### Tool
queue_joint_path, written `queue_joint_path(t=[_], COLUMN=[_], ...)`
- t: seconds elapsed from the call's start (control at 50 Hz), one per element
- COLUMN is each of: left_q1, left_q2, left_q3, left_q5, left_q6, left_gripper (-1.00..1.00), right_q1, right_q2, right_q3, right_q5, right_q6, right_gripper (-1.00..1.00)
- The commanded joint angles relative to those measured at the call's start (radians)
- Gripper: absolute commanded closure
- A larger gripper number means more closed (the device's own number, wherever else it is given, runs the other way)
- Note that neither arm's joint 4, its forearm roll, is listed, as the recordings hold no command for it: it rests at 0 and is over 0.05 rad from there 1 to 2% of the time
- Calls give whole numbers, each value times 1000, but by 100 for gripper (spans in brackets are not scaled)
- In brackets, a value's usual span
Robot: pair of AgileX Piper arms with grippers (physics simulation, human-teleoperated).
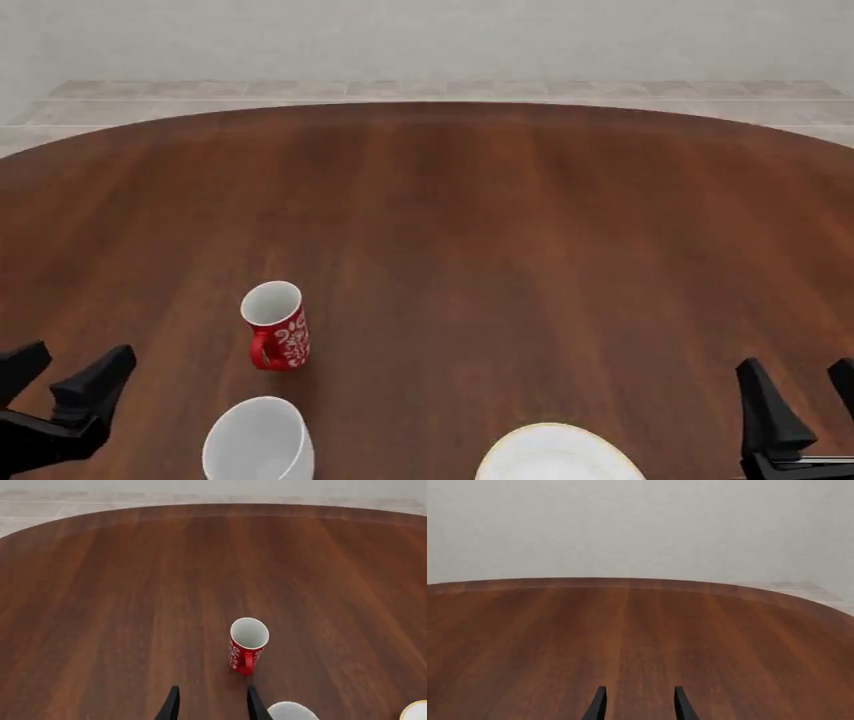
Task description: Put the white mug on the plate.
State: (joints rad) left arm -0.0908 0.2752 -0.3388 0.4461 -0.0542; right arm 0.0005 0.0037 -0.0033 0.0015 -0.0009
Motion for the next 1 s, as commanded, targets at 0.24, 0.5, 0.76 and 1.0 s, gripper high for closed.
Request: queue_joint_path(t=[0.24,0.5,0.76,1.0], left_q1=[-110,-170,-337,-463], left_q2=[45,10,-12,-19], left_q3=[-141,-222,-250,-221], left_q5=[367,567,715,726], left_q6=[77,56,-71,-170], left_gripper=[-100,-100,-100,-100], right_q1=[0,0,1,1], right_q2=[5,10,15,19], right_q3=[1,2,2,2], right_q5=[-5,-12,-16,-20], right_q6=[1,0,0,0], right_gripper=[-100,-100,-100,-100])
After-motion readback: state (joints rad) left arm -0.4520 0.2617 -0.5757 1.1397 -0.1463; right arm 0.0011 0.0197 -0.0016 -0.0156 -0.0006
